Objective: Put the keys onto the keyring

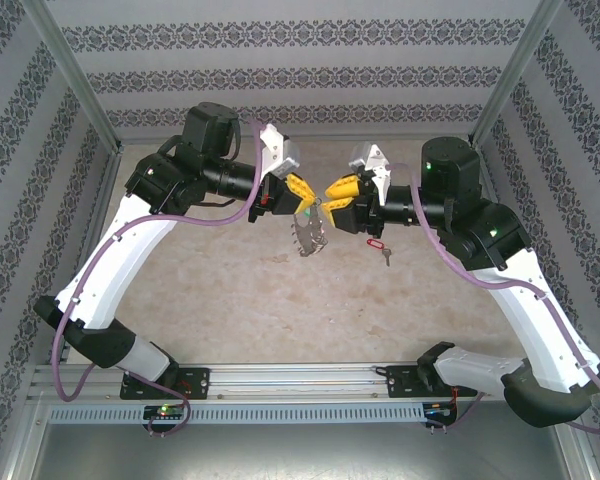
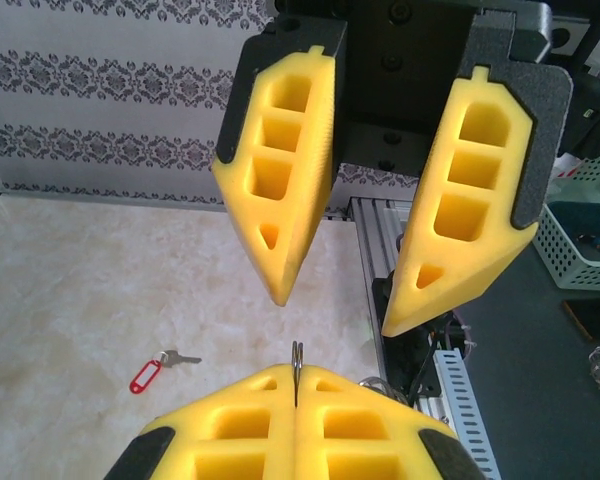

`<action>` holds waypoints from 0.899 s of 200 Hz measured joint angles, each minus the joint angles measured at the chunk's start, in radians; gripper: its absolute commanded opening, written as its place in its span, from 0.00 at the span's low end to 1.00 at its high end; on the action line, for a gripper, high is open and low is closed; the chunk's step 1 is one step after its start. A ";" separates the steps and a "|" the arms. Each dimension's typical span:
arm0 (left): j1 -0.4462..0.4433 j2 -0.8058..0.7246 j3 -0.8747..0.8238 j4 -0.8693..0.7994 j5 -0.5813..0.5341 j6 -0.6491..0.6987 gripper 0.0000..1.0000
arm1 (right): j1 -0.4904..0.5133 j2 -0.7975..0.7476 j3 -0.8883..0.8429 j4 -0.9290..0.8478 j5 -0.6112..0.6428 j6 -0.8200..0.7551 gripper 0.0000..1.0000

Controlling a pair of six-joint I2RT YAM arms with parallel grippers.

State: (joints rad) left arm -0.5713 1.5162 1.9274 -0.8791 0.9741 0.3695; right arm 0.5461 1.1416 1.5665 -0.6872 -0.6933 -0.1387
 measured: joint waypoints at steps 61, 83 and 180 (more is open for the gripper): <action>-0.026 0.016 0.037 -0.053 -0.018 0.038 0.00 | 0.002 0.026 0.016 -0.025 -0.004 -0.016 0.34; -0.026 0.016 0.037 -0.056 -0.019 0.046 0.00 | 0.002 0.037 0.016 -0.031 -0.004 -0.018 0.33; -0.030 0.024 0.037 -0.059 -0.037 0.051 0.00 | 0.002 0.064 0.031 -0.074 -0.043 -0.027 0.13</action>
State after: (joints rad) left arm -0.6010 1.5398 1.9640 -0.9382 0.9371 0.4202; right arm 0.5480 1.2057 1.5970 -0.7609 -0.7364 -0.1654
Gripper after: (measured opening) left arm 0.049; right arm 0.177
